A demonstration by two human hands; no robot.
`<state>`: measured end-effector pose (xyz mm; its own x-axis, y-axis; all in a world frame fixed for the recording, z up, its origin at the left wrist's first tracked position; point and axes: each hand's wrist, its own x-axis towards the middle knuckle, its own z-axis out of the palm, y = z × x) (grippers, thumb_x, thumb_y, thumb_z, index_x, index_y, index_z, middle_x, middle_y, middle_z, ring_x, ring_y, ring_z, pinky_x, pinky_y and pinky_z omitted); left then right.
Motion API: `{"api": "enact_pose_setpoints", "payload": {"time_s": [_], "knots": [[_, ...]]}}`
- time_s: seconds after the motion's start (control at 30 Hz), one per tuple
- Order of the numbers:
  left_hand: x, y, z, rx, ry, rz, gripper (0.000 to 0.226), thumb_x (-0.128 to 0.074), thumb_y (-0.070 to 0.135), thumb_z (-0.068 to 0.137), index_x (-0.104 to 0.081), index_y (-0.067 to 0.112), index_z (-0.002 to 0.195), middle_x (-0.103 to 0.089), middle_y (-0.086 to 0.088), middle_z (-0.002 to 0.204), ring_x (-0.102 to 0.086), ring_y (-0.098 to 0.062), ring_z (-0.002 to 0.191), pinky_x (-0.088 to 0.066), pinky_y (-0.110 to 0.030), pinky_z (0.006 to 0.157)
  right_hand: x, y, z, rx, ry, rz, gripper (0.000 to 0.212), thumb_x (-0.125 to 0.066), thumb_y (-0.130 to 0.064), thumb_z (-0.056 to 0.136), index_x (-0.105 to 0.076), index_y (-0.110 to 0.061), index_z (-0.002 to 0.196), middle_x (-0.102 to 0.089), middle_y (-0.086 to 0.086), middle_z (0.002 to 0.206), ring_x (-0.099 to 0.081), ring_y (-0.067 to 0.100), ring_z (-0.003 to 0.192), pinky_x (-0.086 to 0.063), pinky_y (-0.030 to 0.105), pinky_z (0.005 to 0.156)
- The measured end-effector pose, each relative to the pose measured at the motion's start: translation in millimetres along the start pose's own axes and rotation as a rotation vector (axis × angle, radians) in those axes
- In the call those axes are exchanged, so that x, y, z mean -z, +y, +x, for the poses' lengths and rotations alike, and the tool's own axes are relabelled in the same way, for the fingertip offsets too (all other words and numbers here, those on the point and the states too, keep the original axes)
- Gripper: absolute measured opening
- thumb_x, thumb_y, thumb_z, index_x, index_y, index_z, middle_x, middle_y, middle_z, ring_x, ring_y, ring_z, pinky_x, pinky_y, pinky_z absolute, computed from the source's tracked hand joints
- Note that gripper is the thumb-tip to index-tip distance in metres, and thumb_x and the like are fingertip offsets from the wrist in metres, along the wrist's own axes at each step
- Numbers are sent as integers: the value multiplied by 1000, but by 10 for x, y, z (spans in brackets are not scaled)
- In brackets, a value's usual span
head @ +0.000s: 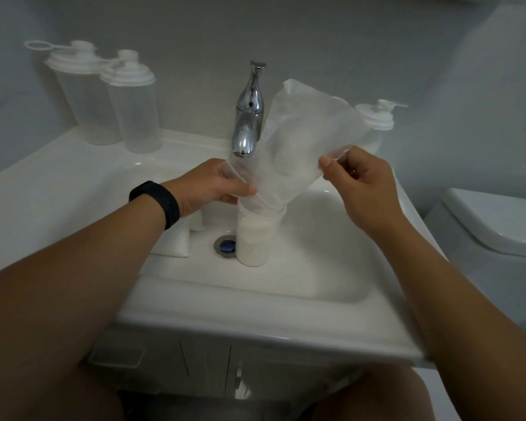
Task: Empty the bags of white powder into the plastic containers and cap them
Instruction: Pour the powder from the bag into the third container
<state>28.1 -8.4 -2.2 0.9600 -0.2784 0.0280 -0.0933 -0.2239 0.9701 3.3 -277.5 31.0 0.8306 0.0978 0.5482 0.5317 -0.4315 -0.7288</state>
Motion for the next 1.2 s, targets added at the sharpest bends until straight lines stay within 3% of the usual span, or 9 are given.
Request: {"api": "enact_pose_setpoints", "payload": {"time_s": [0.23,0.4,0.5,0.63,0.83,0.97,1.03,1.13,1.2], "knots": [[14,-10,-1,-14,27,41,27,-75,13,91,-74,8,117,-78,1,111,-71,-18,110,-58,-30,95,-20,-49,-27,24,-13,51,30,-68,-29,98,-66,-1,87,-61,20,78,-52,27,68,-46,35,65],[14,-10,-3,-17,35,64,31,-74,13,91,-73,4,120,-76,-3,114,-71,-16,108,-59,-23,89,36,-90,8,61,198,98,24,-62,-20,101,-64,-2,85,-59,3,72,-52,11,68,-44,18,65],[25,-14,1,-12,29,73,33,-75,15,90,-72,1,120,-76,-9,116,-70,-21,112,-58,-21,87,19,-86,-11,77,148,70,27,-62,-19,101,-63,2,84,-60,12,72,-51,15,67,-42,22,64],[26,-15,-2,-6,22,55,24,-75,16,90,-75,9,114,-77,-4,111,-71,-19,110,-58,-33,98,19,-97,-4,127,208,51,21,-63,-21,101,-64,-10,83,-56,-9,68,-48,5,64,-40,19,63],[17,-1,-13,-10,24,37,54,-79,33,74,-74,0,116,-77,-8,114,-70,-26,114,-55,-42,104,36,-101,-3,125,248,44,19,-61,-21,102,-64,-12,86,-54,-11,68,-47,3,64,-40,19,63],[18,-8,0,-6,23,33,42,-79,23,82,-74,-2,115,-77,-9,114,-69,-28,115,-54,-44,105,24,-133,-6,135,297,32,17,-58,-23,103,-62,-24,86,-55,-16,69,-49,8,66,-41,23,63],[21,-8,3,-1,28,24,52,-84,27,76,-73,-6,114,-75,-13,117,-68,-31,117,-54,-46,105,40,-136,8,140,333,41,18,-58,-24,103,-62,-30,86,-57,-19,67,-49,5,65,-41,21,62],[37,-6,-1,9,18,19,60,-85,31,71,-71,-8,115,-74,-18,118,-68,-32,116,-53,-47,106,54,-118,20,144,336,14,16,-58,-22,102,-64,-21,87,-57,-17,68,-49,4,65,-41,22,63],[28,5,-1,3,10,10,56,-79,32,71,-73,-6,113,-77,-11,112,-70,-28,112,-54,-46,105,48,-114,15,156,372,12,16,-59,-19,102,-63,-18,86,-55,-15,70,-47,1,65,-39,20,64]]}}
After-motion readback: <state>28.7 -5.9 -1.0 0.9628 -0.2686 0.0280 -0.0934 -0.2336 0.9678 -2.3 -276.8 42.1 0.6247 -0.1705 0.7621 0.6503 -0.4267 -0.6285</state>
